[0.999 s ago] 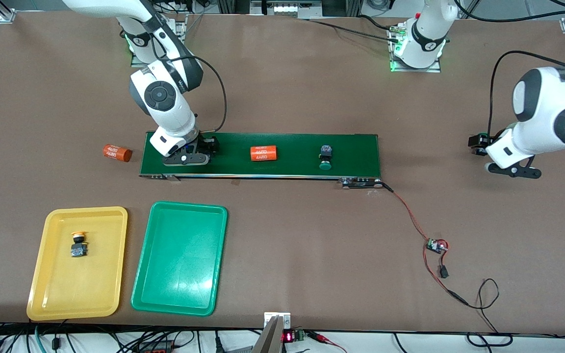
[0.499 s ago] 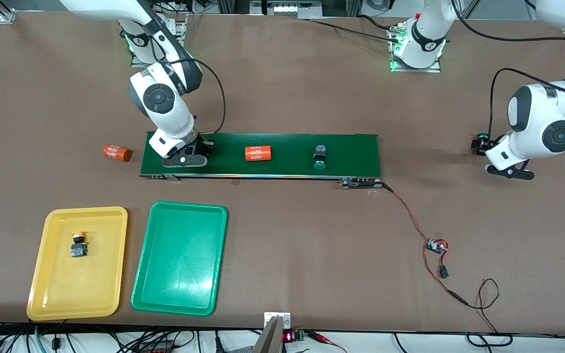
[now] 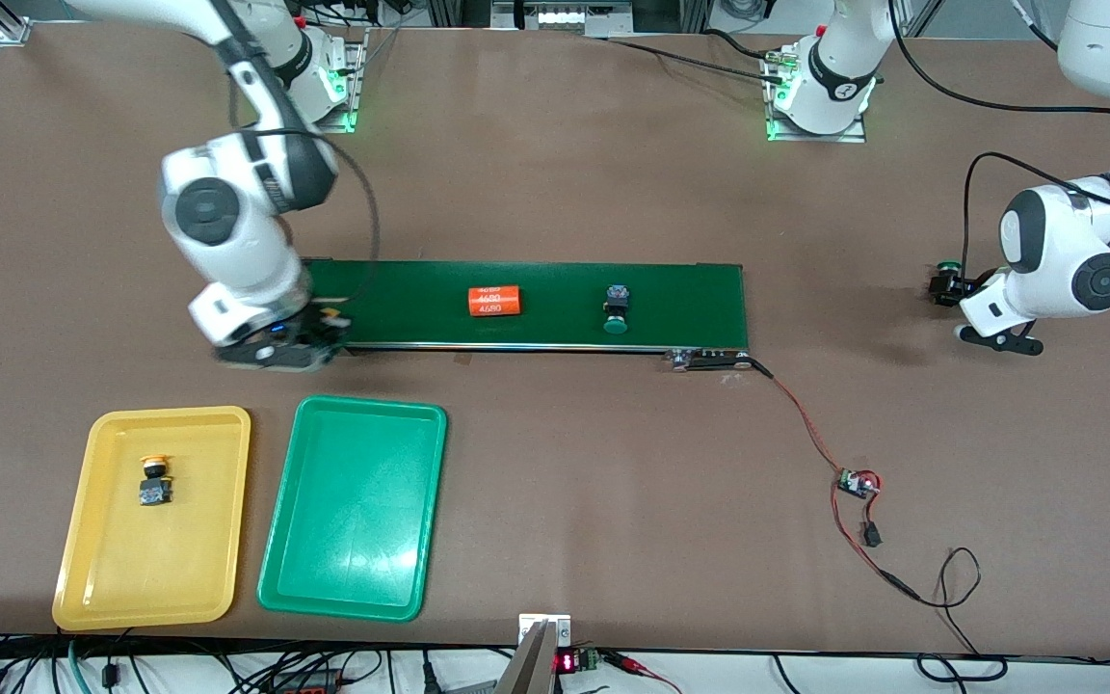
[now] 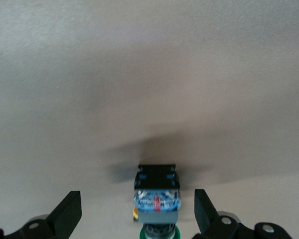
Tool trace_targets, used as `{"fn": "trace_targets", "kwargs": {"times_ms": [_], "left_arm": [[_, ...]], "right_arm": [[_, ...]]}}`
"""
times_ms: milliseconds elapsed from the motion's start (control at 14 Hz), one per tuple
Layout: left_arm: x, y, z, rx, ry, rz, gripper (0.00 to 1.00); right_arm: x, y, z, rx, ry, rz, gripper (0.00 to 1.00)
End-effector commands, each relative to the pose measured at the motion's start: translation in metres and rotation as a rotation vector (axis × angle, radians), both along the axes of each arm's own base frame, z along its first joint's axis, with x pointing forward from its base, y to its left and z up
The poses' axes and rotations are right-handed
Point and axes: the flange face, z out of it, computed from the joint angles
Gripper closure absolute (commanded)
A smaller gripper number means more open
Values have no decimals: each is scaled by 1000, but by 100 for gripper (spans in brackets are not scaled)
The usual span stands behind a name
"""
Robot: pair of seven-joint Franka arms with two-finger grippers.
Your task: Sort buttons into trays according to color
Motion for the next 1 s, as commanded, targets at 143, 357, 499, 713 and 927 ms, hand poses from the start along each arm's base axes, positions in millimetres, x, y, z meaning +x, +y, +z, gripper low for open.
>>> {"fn": "trace_targets", "kwargs": {"times_ms": [143, 357, 499, 713, 927], "left_arm": [[-6, 8, -14, -56, 2, 25, 0], [-8, 5, -14, -61, 19, 27, 26], [-10, 3, -10, -69, 45, 30, 60], [-9, 0, -8, -90, 56, 59, 81], [13, -8, 25, -101, 69, 51, 86]], "right_arm": [[72, -91, -28, -24, 13, 31, 100], [102, -120, -51, -21, -13, 93, 100], [113, -130, -60, -19, -52, 113, 100], [127, -160, -73, -43, -114, 147, 100], [141, -184, -93, -66, -149, 182, 100]]}}
